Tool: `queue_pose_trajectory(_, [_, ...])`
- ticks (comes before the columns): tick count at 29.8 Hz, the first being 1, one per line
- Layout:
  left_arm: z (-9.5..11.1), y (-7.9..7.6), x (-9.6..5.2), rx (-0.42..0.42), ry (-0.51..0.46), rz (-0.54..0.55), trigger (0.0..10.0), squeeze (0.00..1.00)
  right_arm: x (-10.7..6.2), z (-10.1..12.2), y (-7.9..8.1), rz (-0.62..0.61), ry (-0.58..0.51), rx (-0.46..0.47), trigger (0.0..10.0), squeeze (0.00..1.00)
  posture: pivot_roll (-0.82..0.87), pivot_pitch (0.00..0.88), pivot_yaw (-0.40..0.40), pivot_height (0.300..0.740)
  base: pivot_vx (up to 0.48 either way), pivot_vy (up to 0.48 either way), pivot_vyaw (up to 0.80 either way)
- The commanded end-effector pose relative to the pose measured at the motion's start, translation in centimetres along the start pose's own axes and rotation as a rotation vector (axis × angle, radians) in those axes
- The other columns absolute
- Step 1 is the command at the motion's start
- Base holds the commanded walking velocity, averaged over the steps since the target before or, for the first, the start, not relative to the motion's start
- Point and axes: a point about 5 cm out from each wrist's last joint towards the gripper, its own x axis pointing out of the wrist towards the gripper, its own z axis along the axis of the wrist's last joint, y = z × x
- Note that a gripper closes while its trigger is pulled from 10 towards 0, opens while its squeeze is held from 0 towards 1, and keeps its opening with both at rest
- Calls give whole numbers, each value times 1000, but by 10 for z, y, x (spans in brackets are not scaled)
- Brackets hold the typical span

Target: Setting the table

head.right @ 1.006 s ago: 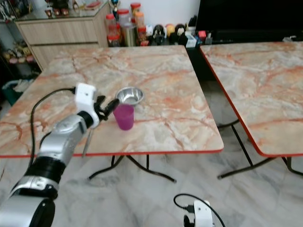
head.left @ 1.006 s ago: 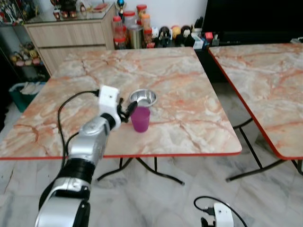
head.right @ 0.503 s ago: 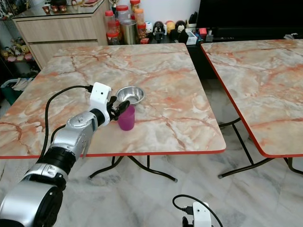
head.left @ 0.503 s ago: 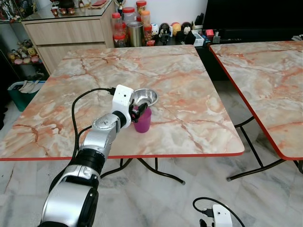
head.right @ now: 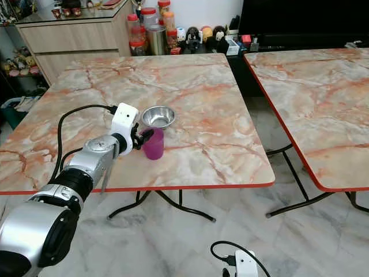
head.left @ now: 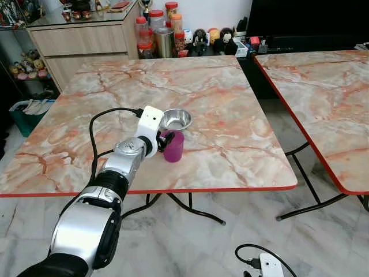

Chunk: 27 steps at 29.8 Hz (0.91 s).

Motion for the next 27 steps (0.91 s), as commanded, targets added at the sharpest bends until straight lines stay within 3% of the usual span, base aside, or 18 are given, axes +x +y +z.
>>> queue_pose_trajectory(1, [10, 3, 2, -22, -26, 25, 10000, 0, -1, -2, -2, -8, -7, 19, 10000, 0, -90, 0, 55, 740, 0, 0, 0])
queue_pose_trajectory(9, [17, 3, 3, -53, -46, 23, 10000, 0, -2, -4, -6, -20, -3, 25, 10000, 0, -95, 0, 56, 740, 0, 0, 0])
queue_pose_trajectory(27, [0, -4, 5, -8, 53, -4, 10000, 0, -2, -5, -5, -25, -5, 40, 10000, 0, -107, 0, 68, 740, 0, 0, 0])
